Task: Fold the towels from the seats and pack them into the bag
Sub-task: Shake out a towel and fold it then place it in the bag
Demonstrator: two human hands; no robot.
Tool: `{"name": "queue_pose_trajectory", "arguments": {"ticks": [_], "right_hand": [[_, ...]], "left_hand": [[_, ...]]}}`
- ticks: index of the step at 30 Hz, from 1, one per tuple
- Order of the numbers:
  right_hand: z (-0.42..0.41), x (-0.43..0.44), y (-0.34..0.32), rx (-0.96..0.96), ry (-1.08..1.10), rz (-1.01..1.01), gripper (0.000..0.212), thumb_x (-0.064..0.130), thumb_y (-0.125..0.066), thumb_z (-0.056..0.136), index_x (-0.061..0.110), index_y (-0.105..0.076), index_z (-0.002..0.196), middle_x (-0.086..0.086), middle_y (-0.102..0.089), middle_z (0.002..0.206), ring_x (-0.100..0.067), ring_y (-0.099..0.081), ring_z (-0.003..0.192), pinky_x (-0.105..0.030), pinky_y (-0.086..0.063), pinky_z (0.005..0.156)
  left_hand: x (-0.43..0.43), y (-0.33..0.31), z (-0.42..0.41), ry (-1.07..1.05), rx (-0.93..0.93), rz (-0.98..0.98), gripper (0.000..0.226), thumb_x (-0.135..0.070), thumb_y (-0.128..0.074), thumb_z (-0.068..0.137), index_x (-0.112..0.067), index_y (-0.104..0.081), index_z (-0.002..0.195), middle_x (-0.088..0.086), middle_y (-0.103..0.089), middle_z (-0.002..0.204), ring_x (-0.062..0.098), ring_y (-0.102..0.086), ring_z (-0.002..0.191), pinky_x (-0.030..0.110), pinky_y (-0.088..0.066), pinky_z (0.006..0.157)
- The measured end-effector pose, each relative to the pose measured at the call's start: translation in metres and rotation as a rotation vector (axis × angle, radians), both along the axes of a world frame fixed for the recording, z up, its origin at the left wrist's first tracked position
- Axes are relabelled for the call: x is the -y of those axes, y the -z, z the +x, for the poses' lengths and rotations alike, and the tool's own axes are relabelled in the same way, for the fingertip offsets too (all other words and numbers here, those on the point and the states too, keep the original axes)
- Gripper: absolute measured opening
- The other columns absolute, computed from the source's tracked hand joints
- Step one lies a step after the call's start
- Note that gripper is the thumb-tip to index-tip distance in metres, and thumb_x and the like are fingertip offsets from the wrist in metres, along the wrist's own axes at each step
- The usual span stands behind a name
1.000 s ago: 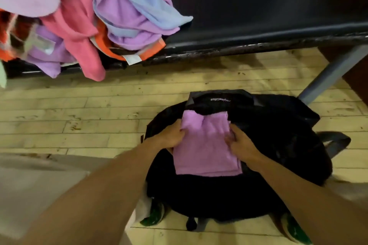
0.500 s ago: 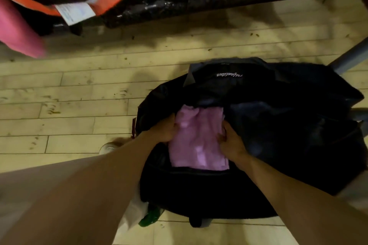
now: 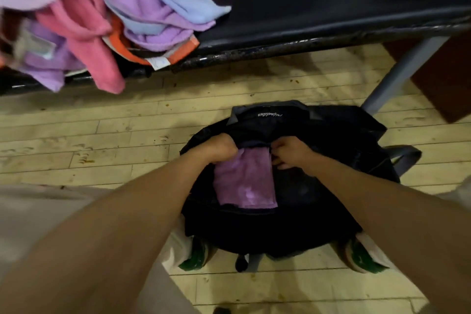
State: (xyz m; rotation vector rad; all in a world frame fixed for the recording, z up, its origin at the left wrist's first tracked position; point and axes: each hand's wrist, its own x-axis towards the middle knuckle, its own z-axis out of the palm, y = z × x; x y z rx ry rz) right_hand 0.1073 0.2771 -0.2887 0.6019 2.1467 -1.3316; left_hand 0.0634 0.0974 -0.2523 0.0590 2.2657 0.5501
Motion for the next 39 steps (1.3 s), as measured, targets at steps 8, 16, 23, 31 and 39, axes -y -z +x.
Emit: {"name": "queue_pose_trajectory", "arguments": {"ticks": [8, 16, 23, 31, 39], "right_hand": [[-0.013, 0.005, -0.143, -0.303, -0.064, -0.160, 0.012, 0.007, -0.052, 0.097, 0.017, -0.059, 0.095, -0.007, -0.067, 0.093, -0.021, -0.067, 0.070, -0.029, -0.057, 0.061], [-0.052, 0.048, -0.254, -0.571, -0.115, -0.159, 0.017, 0.008, -0.053, 0.096, 0.010, -0.060, 0.112, -0.009, -0.069, 0.096, -0.022, -0.067, 0.072, -0.030, -0.058, 0.066], [-0.112, 0.101, -0.269, -0.766, -0.203, -0.019, 0.025, 0.011, -0.058, 0.092, 0.015, -0.065, 0.117, -0.008, -0.068, 0.106, -0.016, -0.064, 0.084, -0.031, -0.057, 0.078], [-0.179, 0.156, -0.261, -0.934, -0.119, 0.158, 0.059, 0.022, -0.064, 0.092, 0.009, -0.036, 0.142, -0.010, -0.046, 0.140, -0.027, -0.047, 0.124, -0.035, -0.040, 0.097], [-0.182, 0.157, -0.254, -0.989, 0.022, 0.231, 0.024, 0.020, -0.052, 0.096, 0.011, -0.062, 0.077, -0.008, -0.062, 0.079, -0.027, -0.056, 0.083, -0.029, -0.034, 0.065]], "left_hand": [[0.014, -0.128, 0.006, -0.014, -0.180, 0.275, 0.026, -0.004, -0.044, 0.096, -0.003, -0.061, 0.116, 0.011, -0.064, 0.101, 0.014, -0.061, 0.079, 0.013, -0.046, 0.057], [0.068, -0.220, -0.022, -0.127, -0.470, 0.532, 0.015, -0.007, -0.055, 0.093, -0.008, -0.065, 0.103, 0.009, -0.071, 0.098, 0.014, -0.065, 0.082, 0.027, -0.052, 0.085], [0.127, -0.228, -0.035, -0.444, -0.742, 0.704, 0.019, -0.002, -0.056, 0.089, -0.018, -0.065, 0.095, 0.018, -0.070, 0.088, 0.028, -0.066, 0.081, 0.037, -0.053, 0.080], [0.152, -0.237, -0.039, -0.748, -0.833, 0.870, 0.031, 0.003, -0.050, 0.085, -0.021, -0.069, 0.089, 0.004, -0.066, 0.073, 0.008, -0.062, 0.061, 0.018, -0.047, 0.051], [0.131, -0.241, -0.046, -0.830, -0.693, 0.957, 0.024, 0.002, -0.049, 0.087, -0.006, -0.067, 0.102, 0.006, -0.064, 0.077, 0.014, -0.060, 0.067, 0.021, -0.050, 0.060]]}}
